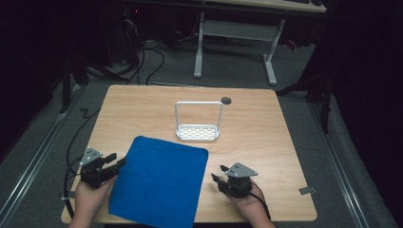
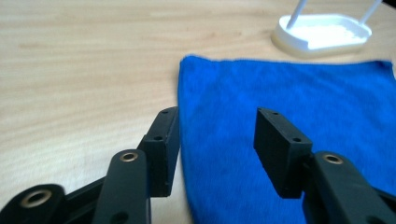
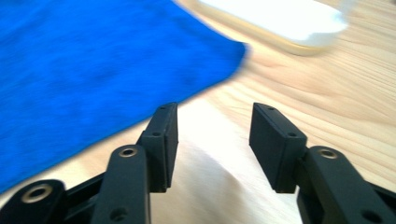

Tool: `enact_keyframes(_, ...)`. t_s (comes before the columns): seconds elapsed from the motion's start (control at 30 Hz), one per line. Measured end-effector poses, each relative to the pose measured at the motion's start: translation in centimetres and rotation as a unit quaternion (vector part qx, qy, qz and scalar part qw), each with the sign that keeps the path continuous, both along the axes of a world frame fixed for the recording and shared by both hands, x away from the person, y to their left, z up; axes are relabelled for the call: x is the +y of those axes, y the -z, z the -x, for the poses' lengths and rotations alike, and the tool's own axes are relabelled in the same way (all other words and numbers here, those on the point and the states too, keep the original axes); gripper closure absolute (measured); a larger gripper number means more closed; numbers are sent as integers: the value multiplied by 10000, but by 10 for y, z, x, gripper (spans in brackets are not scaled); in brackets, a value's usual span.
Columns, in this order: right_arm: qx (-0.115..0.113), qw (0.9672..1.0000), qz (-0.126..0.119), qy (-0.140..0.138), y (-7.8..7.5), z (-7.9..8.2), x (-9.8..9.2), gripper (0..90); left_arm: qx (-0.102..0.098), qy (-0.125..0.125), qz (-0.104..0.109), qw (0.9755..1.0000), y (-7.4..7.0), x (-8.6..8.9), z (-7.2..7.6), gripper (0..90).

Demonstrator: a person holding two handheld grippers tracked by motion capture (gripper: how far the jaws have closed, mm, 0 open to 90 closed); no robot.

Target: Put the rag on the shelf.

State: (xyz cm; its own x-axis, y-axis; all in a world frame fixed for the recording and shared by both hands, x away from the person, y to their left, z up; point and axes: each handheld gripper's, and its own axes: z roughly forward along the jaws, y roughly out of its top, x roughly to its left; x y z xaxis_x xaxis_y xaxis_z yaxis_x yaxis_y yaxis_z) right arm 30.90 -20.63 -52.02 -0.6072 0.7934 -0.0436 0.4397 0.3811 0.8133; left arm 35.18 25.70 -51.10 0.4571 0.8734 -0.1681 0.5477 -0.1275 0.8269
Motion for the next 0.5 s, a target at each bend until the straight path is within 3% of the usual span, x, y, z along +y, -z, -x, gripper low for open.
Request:
enact_keyframes(0.1,23,9995,-198,227,0,-2,-9,555,61,-33,111,9999,1,2,-3,531)
enact_keyframes(0.27,-47,9998,-93,192,0,0,-6,566,154,-90,61,9998,3,6,-4,585)
enact_keyframes(0.4,-40,9999,-35,156,1,0,-4,539,242,-189,250,9992,5,14,-3,658)
enact_keyframes(0.5,50,9998,-25,171,2,-1,-3,538,294,-164,274,9991,6,13,-2,705)
